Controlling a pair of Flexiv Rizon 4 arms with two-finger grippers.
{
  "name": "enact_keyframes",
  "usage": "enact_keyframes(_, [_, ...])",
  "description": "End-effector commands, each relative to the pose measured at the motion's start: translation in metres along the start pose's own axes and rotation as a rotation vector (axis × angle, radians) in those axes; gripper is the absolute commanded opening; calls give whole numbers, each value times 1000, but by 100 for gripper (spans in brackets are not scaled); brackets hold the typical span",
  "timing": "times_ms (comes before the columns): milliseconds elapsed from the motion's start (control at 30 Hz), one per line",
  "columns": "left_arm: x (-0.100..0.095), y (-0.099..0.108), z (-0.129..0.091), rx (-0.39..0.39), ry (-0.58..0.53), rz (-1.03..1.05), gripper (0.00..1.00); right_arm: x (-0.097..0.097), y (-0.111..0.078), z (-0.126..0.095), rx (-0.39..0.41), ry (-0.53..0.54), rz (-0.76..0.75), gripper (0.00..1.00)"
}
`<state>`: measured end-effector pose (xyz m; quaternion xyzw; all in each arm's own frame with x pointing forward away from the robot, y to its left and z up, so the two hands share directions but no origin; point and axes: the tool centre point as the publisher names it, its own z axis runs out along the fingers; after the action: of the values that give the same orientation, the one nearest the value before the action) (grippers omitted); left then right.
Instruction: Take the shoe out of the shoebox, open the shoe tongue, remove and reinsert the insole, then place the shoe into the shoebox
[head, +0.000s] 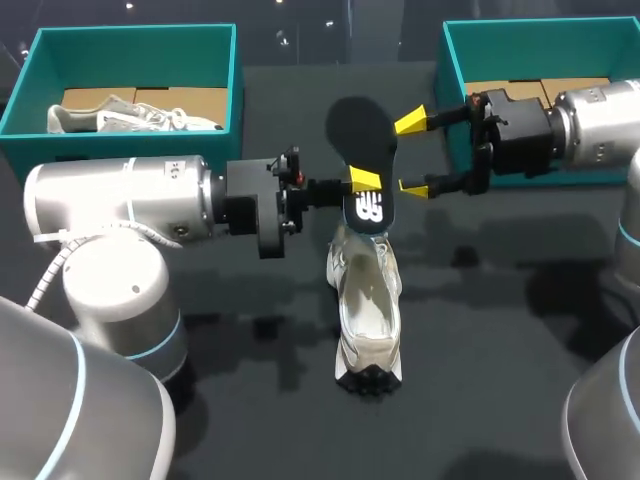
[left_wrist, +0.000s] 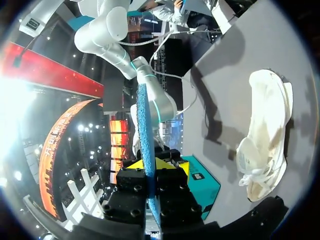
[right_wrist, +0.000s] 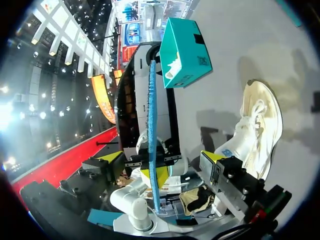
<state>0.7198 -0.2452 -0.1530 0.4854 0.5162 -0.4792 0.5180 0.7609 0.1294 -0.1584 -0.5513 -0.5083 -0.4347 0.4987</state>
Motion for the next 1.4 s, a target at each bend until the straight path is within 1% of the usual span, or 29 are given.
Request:
enact_keyframes(33, [2,1,8,-3,4,10,0,-2,-1,8,-12,18,-10,100])
enact_keyframes(67, [3,1,8,-4,7,9,0,-2,-2,8,-13,20,-13,98])
enact_keyframes(100, [3,2,9,-6,13,15,0,-2,-2,9,-14,20,-14,93])
enact_keyframes(200, [4,3,9,-8,17,15,0,-2,-4,10,-16,23,-19,74])
enact_keyframes(233, [4,3,10,-9,18,15,0,-2,-4,11,-17,24,-20,70])
enact_keyframes(267, [5,3,9,-9,25,21,0,-2,-5,11,-18,25,-20,69])
enact_keyframes(300, [5,3,9,-9,27,23,0,-2,-5,11,-20,27,-21,60])
enact_keyframes(333, [6,3,9,-9,28,23,0,-2,-6,12,-20,29,-21,55])
enact_keyframes(367, [7,3,9,-12,39,34,0,-2,-6,12,-21,29,-21,51])
enact_keyframes(567, [11,2,10,-13,54,42,0,-2,-7,14,-22,33,-20,49])
enact_keyframes(967, [13,0,13,-11,63,38,0,-2,-7,23,-4,29,-34,47])
enact_keyframes(1400, [14,-2,14,-21,63,46,0,-2,-7,29,-10,41,-77,34])
